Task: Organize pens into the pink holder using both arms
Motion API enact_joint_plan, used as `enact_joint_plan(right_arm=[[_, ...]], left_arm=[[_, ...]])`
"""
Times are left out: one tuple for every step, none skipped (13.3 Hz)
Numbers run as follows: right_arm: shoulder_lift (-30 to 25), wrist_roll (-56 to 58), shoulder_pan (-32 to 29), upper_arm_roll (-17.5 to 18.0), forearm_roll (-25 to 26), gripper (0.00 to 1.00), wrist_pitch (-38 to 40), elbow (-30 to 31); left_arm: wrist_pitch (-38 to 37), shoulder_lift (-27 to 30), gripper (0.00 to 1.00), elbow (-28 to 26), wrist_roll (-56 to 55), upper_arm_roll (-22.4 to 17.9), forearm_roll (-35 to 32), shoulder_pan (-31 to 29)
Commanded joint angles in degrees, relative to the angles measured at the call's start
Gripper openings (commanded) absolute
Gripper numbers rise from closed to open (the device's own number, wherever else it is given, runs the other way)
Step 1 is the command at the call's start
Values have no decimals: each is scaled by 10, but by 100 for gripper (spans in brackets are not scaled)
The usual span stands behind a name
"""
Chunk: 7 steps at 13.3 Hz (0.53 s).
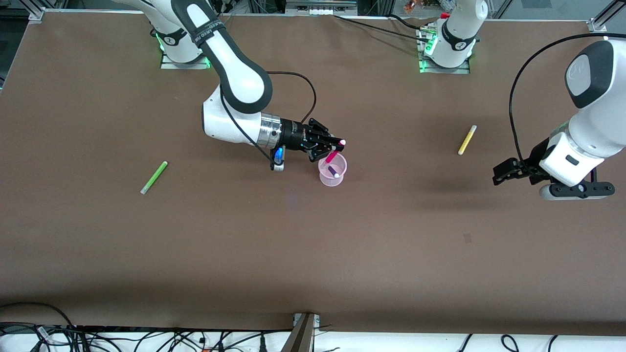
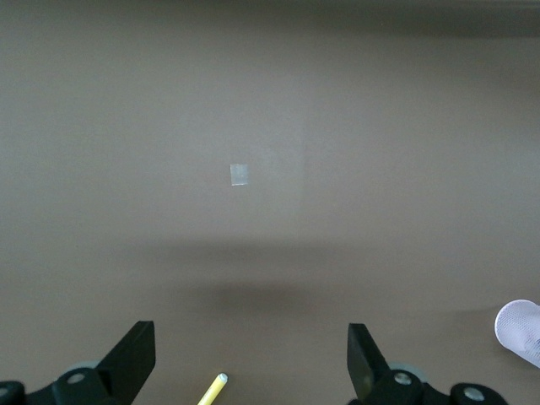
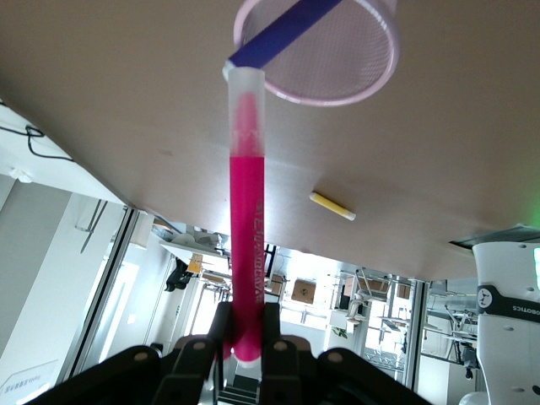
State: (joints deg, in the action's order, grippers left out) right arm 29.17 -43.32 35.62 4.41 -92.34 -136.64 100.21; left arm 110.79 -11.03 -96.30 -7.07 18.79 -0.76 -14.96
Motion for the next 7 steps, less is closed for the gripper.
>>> enact_joint_plan(right_arm=[[28, -3, 8, -5, -38, 0, -6, -19], [33, -2, 8, -5, -55, 0, -5, -19], [37, -4, 9, -5, -65, 0, -5, -20], [39, -5, 13, -5, -78, 0, -6, -20], [39, -5, 17, -5, -85, 0, -6, -20], [39, -6, 22, -5, -86, 0, -6, -21], [39, -5, 23, -5, -86, 0, -12, -20]], left_arm=[[7, 25, 100, -28, 24, 7, 9, -6], [4, 24, 100, -26, 24, 10, 9, -7], [2, 24, 100, -23, 23, 10, 9, -9], [-4, 24, 100, -22, 24, 11, 8, -9], [-25, 24, 100, -13, 20, 12, 8, -6], [-46, 24, 100, 3, 20, 12, 7, -3], [-52, 24, 100, 10, 20, 14, 6, -3]])
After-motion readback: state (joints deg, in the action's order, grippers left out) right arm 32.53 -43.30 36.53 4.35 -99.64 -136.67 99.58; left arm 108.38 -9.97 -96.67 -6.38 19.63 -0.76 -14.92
